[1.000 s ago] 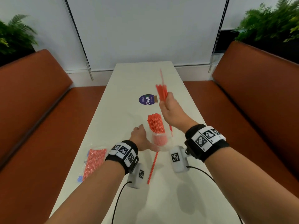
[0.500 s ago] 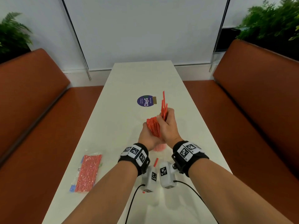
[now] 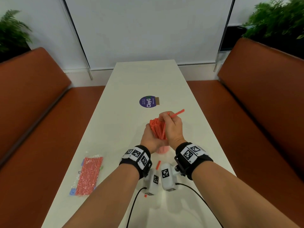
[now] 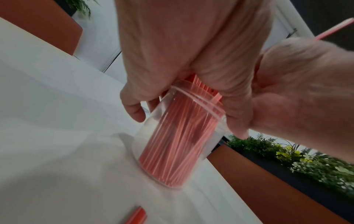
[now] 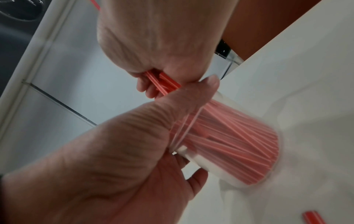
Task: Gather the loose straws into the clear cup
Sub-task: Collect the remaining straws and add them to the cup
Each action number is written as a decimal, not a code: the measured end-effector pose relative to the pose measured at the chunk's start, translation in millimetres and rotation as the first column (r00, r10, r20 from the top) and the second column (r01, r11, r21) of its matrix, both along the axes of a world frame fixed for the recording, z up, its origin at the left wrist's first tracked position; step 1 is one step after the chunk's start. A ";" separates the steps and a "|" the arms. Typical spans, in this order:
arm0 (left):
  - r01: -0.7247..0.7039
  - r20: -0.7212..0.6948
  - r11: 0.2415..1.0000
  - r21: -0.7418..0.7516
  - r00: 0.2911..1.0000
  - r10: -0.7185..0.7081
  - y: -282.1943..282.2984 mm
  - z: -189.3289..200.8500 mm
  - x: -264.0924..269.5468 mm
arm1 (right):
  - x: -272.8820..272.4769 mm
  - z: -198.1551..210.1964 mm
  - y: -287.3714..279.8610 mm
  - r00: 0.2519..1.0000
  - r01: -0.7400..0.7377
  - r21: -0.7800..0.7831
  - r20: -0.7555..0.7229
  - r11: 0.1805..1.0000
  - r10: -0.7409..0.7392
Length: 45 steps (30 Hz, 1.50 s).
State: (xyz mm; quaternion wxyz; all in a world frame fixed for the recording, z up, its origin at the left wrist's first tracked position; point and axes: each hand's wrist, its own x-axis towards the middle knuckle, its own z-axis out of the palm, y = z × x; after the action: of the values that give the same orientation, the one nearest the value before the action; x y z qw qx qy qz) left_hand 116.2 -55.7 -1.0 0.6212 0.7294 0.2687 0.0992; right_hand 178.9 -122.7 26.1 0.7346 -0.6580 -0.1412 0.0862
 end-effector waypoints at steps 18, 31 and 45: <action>-0.046 -0.065 0.990 0.130 0.996 0.054 24.3 -14.1 -22.8 | -6.3 27.6 10.1 0.998 -0.043 -0.117 -0.056 0.992 0.036; -0.100 -0.043 0.981 0.167 0.993 0.109 26.4 -14.9 -44.0 | -18.8 37.6 30.7 0.999 0.004 -0.138 0.050 0.990 0.003; -0.085 -0.047 0.983 0.162 0.995 0.093 24.4 -12.6 -50.4 | -25.9 16.4 22.4 0.933 0.091 -0.316 0.358 0.944 0.030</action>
State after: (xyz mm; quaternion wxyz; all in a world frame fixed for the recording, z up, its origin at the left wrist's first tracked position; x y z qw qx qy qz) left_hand 65.9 -31.3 -13.6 0.5482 0.7666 0.3089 0.1283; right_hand 153.0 -100.3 42.5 0.5781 -0.7776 -0.2458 -0.0245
